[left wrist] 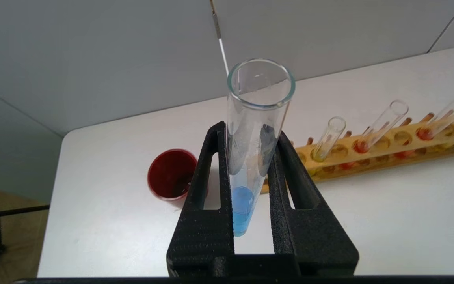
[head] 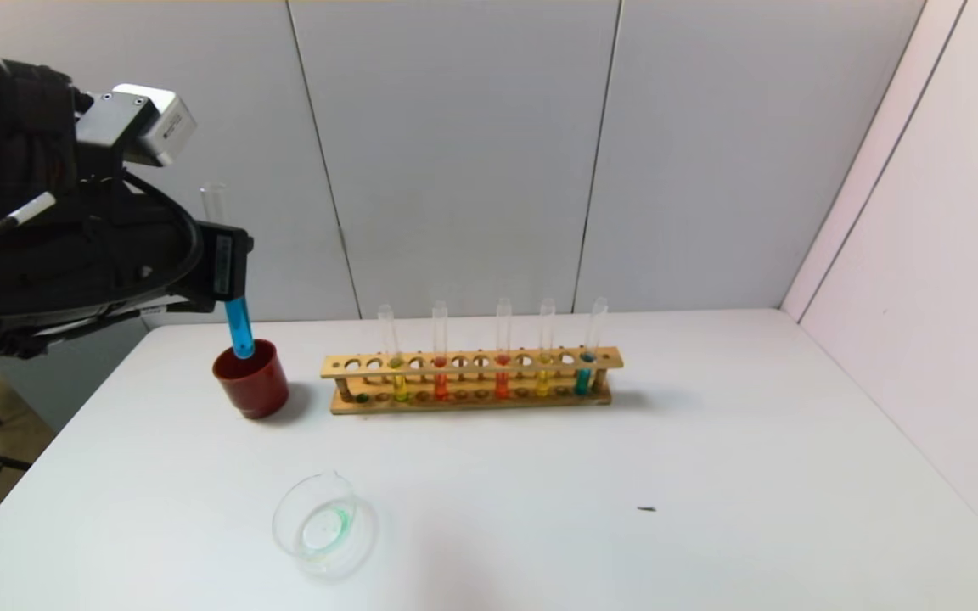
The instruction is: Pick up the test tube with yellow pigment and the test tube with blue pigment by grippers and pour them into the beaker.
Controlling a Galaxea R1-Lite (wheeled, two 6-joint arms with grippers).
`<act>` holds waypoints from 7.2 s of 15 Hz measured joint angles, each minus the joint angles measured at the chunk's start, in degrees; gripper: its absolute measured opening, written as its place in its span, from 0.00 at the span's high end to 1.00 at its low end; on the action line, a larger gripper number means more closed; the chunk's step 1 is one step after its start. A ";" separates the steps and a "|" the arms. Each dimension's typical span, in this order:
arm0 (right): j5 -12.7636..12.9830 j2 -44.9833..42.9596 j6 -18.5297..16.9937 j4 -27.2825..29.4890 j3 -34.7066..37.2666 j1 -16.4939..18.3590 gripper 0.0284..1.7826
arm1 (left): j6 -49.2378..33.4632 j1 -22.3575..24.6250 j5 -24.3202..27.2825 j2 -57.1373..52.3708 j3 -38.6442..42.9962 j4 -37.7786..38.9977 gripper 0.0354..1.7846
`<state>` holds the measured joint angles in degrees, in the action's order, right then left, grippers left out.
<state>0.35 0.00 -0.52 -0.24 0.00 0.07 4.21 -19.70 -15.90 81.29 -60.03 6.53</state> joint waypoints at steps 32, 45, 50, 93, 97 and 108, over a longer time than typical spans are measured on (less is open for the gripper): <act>-0.02 0.00 0.00 0.00 0.00 0.02 0.05 | 15.75 -9.84 -9.01 12.87 18.25 -12.35 0.84; -0.02 0.00 0.00 0.02 0.00 0.02 0.05 | 17.21 -10.67 -11.89 17.94 18.03 -17.44 0.84; -0.02 0.00 0.00 0.00 0.00 0.02 0.05 | 18.22 -10.62 -12.74 20.48 17.55 -18.08 0.84; -0.02 0.00 0.00 0.02 0.00 0.00 0.05 | 21.54 -11.61 -17.59 40.85 -18.12 -67.50 0.84; -0.02 0.00 0.00 0.00 0.00 0.00 0.05 | 21.46 -12.04 -17.64 41.62 -20.19 -71.39 0.84; -0.02 0.00 0.00 0.02 0.00 0.02 0.05 | 21.18 -12.59 -17.97 43.35 -22.20 -73.81 0.84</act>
<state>0.33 0.00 -0.52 -0.22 0.00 0.10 25.38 -32.29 -33.87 124.64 -82.23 -67.28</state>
